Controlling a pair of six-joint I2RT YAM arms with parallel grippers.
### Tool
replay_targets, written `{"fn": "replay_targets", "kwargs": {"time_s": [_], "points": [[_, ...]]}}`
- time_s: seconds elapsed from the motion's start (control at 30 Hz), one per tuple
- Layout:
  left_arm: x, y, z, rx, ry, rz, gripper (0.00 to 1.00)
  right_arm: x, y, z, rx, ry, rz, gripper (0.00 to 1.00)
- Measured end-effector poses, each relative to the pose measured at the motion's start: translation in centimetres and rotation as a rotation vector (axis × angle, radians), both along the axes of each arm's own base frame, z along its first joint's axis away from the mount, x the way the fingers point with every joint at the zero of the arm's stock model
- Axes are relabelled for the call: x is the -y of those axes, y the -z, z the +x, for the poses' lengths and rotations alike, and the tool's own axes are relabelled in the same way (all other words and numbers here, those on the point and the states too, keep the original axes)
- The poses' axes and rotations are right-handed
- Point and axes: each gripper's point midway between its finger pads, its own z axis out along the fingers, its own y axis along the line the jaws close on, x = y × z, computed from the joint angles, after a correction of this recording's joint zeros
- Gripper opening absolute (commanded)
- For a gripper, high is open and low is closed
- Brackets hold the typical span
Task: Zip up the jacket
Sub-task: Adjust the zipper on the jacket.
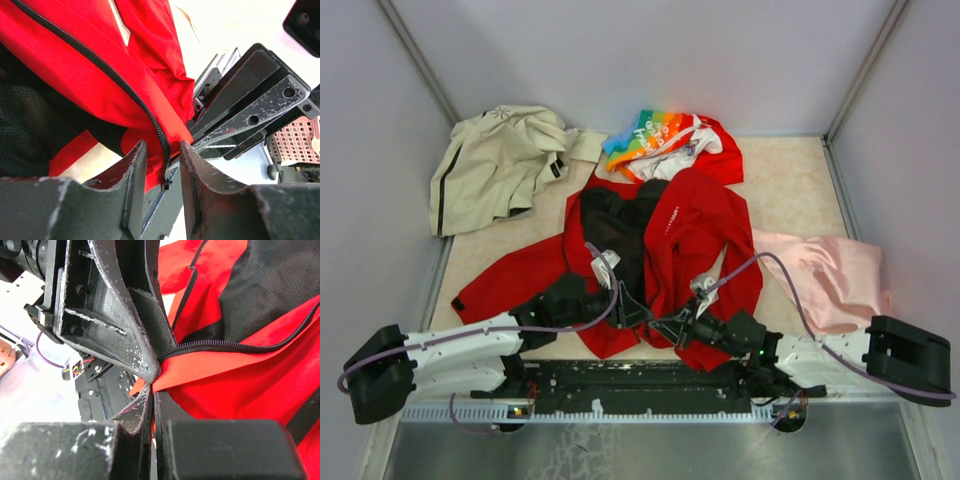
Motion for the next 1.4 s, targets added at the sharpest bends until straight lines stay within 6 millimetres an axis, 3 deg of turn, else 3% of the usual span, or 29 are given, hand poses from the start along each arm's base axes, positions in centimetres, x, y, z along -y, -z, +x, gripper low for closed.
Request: {"fn": "replay_targets", "kwargs": {"time_s": [0.23,0.53,0.67,0.93,1.07,1.4], "points": [[0.0,0.3,-0.4,-0.013,0.017,0.010,0.40,0.2,0.1,0.1,0.012,0.003,-0.011,0.00],[0.5,1.5,-0.4,-0.035,0.036,0.028,0.32,0.3,1.2,0.0,0.010,-0.001,-0.057,0.00],[0.7,2.0,-0.5,-0.046,0.048,0.029,0.25,0.5,1.7,0.0,0.008,-0.002,-0.081,0.00],[0.6,1.3,-0.9,-0.015,0.061,-0.042,0.01,0.6,1.1,-0.1,0.014,-0.001,-0.064,0.03],[0.3,0.5,-1.1,0.015,0.060,-0.107,0.00,0.5,0.2,-0.2,0.025,-0.008,-0.031,0.12],[-0.3,-0.3,-1.7,0.066,0.071,-0.195,0.00,0.2,-1.3,-0.7,0.036,-0.036,0.027,0.21]]}}
